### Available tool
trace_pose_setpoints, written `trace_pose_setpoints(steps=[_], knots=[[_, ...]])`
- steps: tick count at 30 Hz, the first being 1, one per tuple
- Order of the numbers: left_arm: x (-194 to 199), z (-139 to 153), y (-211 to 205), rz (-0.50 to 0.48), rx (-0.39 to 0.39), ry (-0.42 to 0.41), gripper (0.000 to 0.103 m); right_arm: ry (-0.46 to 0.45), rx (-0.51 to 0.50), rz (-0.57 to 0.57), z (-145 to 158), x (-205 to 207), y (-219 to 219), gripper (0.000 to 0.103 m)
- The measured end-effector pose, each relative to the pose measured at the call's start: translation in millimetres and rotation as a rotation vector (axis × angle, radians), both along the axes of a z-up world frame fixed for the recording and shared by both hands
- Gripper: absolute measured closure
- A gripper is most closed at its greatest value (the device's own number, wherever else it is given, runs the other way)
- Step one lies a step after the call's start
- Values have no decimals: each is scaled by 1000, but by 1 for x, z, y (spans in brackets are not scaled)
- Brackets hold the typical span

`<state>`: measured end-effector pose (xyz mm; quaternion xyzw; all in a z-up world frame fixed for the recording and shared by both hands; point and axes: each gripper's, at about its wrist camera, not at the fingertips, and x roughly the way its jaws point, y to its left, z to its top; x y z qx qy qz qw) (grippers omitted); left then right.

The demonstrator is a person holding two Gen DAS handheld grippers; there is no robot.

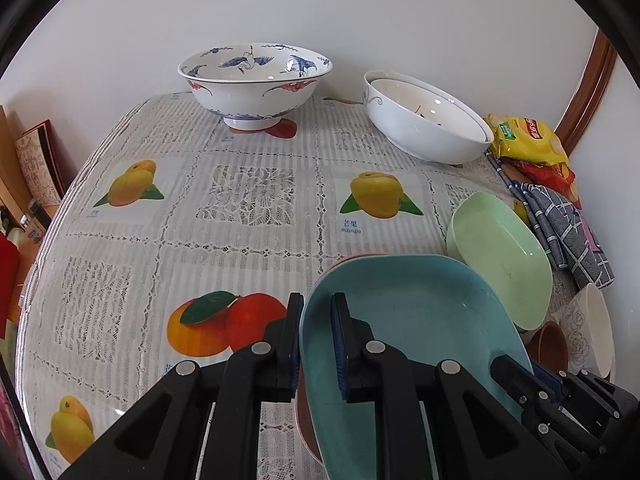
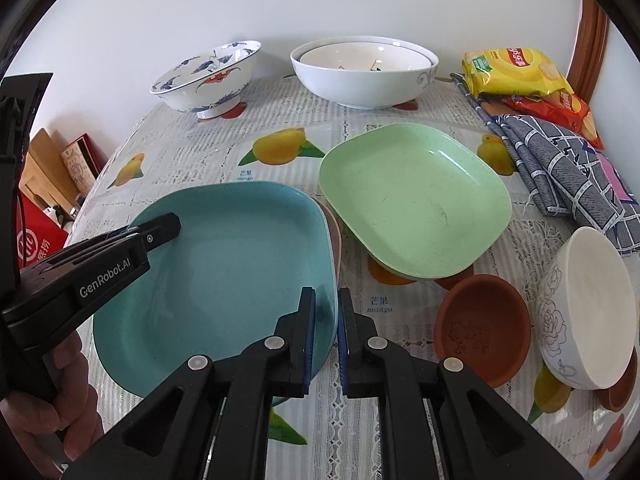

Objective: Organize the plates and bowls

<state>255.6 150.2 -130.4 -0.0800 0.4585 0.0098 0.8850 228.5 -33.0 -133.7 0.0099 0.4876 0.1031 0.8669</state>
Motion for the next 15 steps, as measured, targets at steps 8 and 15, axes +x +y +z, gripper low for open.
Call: trace_pose_setpoints(steps=[8, 15], knots=[[7, -8, -3, -1, 24, 18, 88, 29, -9, 14, -10, 4, 4, 89], [7, -10, -2, 1, 24, 45, 87, 31, -20, 47, -10, 3, 8, 83]])
